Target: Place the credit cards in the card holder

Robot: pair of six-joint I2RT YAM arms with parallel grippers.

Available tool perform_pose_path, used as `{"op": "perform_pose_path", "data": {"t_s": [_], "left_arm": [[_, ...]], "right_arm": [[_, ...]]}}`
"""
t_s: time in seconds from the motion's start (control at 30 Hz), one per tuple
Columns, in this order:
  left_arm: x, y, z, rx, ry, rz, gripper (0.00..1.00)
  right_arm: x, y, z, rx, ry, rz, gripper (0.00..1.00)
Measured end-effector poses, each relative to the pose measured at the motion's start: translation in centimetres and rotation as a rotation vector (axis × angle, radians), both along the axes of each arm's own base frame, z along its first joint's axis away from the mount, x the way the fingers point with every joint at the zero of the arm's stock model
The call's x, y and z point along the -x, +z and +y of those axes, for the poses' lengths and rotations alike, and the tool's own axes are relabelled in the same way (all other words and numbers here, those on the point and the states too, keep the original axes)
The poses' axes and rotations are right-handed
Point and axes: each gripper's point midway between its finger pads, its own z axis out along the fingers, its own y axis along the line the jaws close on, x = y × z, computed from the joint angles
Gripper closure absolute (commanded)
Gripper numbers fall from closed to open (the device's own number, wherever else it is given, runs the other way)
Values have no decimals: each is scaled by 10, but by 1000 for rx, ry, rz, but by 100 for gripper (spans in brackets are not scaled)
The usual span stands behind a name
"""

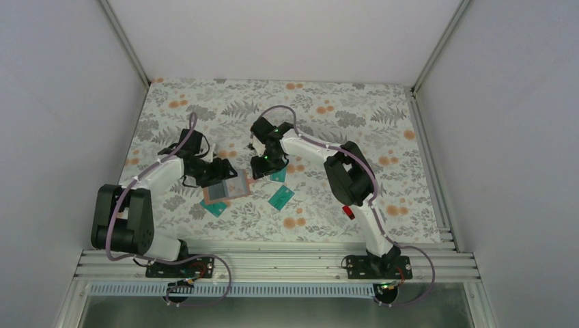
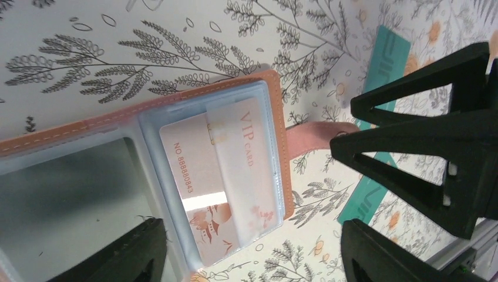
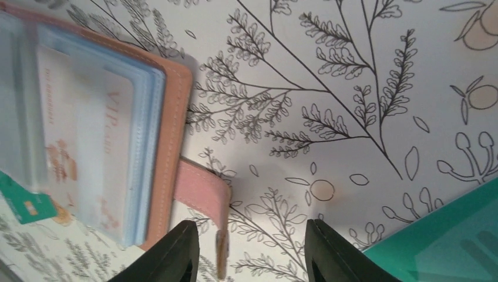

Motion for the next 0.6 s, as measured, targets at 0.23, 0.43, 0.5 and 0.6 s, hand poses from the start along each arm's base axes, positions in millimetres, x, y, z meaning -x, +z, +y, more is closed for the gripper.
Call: {"op": "perform_pose_path", "data": {"t_s": [0.23, 0.43, 0.5, 0.6], "left_arm": [[-1, 7, 5, -39, -20, -36, 68], [2, 0, 5, -45, -27, -26, 90], [4, -5, 5, -48, -30, -17, 93], [6, -13, 3, -51, -37, 0, 97]], "right_arm": [[4, 18, 10, -70, -2, 28, 50], [11, 39, 27, -180, -5, 76, 50], [13, 43, 33, -217, -2, 96, 51], [17, 48, 39, -257, 6, 126, 52]]}}
